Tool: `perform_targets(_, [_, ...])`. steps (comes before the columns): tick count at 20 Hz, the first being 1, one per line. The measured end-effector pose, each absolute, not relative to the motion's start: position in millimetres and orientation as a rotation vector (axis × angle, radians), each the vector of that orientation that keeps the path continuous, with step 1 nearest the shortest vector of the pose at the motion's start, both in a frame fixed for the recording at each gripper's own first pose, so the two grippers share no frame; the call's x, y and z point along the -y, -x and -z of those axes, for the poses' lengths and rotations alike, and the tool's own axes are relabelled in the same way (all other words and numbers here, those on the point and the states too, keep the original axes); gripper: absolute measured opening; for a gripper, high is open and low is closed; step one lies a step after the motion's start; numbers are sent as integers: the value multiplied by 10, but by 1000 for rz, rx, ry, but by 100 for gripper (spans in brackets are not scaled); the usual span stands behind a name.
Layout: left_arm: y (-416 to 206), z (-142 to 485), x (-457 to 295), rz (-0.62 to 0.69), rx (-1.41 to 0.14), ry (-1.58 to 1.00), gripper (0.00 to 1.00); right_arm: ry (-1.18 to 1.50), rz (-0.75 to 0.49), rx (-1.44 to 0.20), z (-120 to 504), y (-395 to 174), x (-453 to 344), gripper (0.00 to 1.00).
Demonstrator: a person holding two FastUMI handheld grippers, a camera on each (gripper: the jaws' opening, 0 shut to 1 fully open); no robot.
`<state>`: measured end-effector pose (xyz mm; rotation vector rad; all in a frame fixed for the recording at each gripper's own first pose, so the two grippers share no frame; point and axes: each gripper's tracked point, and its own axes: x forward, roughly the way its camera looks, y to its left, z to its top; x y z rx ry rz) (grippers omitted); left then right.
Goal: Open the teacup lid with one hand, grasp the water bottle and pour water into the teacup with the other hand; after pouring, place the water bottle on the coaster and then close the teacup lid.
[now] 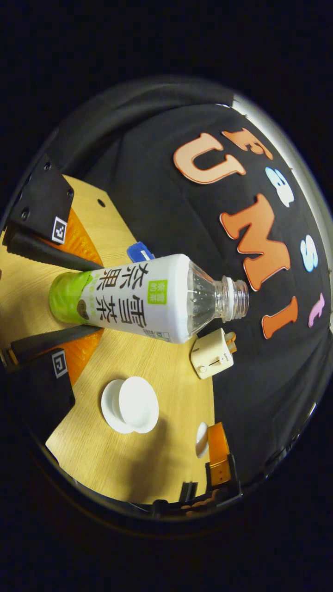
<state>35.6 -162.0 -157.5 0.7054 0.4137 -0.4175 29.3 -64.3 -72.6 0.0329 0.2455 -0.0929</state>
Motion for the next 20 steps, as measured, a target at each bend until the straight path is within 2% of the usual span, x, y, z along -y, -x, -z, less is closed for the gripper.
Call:
perform_targets(6, [-363,1696,1746,505,-381,-1022,68,-55,106,-238,690,-277,729,23])
perform_targets(12, [-422,1862,1650,563,-411,-1261,65,-68,108,-237,682,-260,756,23])
perform_targets(13, [-436,1853,1642,569,-412,-1294,71,-69,110,-238,683,-265,764,22])
perform_targets(14, [-426,1846,1610,577,-414,-1326,68,-70,111,-239,688,-261,770,23])
perform_targets(20, [-452,1811,1597,632,-402,-1518,68,-66,103,-247,712,-254,738,23])
